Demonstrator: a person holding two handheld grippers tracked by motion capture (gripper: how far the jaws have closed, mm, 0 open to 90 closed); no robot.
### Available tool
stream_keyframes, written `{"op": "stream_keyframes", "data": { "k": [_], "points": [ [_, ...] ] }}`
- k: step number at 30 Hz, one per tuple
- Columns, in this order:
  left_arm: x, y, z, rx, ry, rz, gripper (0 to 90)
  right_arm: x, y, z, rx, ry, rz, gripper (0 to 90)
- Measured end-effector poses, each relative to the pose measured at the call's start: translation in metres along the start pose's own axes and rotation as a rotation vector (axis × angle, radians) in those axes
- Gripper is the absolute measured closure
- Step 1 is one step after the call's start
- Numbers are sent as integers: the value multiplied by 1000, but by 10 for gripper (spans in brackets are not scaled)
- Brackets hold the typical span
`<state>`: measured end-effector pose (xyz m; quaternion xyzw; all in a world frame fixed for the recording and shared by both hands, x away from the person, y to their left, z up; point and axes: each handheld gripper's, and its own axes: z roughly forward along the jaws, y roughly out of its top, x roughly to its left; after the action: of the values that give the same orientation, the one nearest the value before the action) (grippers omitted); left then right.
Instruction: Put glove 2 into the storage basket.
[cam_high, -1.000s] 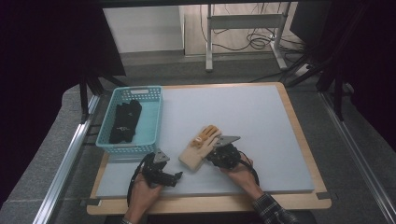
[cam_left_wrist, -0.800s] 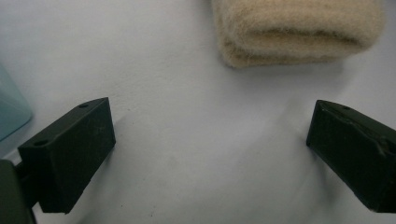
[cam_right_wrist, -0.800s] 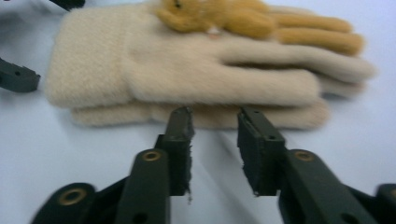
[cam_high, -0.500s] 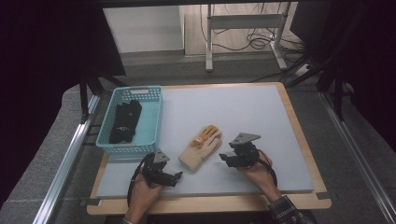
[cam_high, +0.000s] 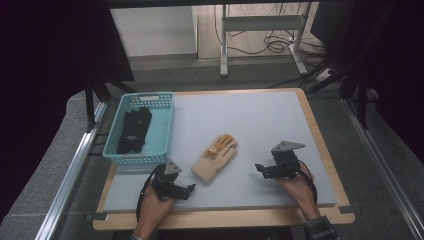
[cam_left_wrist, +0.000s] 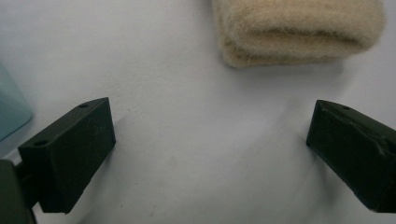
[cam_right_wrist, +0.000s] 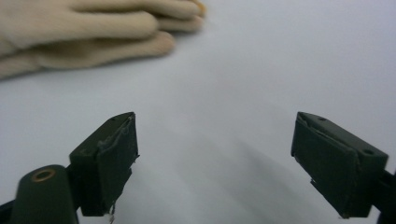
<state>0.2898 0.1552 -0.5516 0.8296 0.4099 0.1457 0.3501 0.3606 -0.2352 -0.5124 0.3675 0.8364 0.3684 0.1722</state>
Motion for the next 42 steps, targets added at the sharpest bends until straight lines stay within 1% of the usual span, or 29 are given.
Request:
{"op": "stream_keyframes", "data": {
  "k": [5,7,8,11,14,17,42],
  "points": [
    [0,0,0,-1,0,0,14,-9,-13,0,19,-42,33,67],
    [0,0,0,-1,0,-1,14,-11,-15,1,27,-50,34,55],
    [0,0,0,-1,0,-1,14,-12,-19,2,39,-64,32,42],
    [0,0,0,-1,0,0,13,-13,-21,5,55,-84,19,29],
    [0,0,0,2,1,1,14,-16,-22,5,54,-71,35,29],
    [0,0,0,1,2,1,14,-14,-22,5,57,-79,32,29],
    [0,1,0,14,-1,1,9,-14,-23,5,50,-84,29,33]
  ]
}}
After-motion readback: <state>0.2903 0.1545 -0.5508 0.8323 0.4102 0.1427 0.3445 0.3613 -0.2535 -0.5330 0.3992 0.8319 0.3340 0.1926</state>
